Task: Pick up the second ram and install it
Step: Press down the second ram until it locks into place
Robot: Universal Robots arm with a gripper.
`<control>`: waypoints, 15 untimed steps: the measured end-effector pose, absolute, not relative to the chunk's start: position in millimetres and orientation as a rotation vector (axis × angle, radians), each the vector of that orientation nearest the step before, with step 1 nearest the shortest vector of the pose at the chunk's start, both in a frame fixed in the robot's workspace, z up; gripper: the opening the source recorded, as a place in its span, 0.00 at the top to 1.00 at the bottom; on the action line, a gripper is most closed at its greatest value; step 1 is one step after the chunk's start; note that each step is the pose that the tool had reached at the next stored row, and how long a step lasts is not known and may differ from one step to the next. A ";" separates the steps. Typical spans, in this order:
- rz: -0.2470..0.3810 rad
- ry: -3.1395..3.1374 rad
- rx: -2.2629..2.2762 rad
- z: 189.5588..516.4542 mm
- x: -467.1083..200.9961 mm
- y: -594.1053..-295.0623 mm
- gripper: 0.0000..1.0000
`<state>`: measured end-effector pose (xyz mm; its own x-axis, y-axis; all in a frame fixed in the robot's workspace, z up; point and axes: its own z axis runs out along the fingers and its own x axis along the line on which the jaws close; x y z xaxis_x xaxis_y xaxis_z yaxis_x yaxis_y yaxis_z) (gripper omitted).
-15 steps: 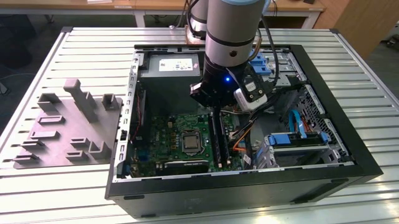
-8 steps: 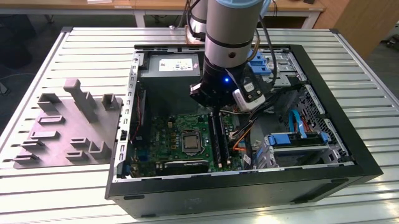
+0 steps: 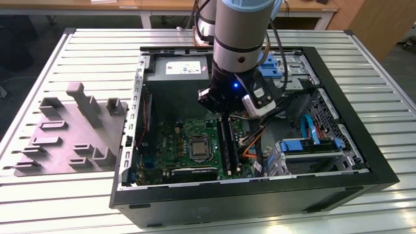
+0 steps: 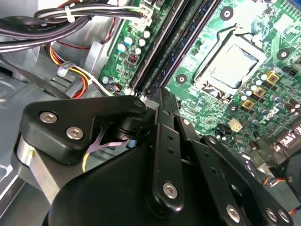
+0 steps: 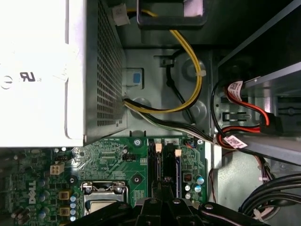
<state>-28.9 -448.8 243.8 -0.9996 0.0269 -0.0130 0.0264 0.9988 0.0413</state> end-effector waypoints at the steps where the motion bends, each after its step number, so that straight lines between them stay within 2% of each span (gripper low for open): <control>1: 0.064 3.127 0.042 242.5 -28.9 -448.9 0.90; 15: 0.063 3.127 0.042 229.6 -28.8 -437.4 0.90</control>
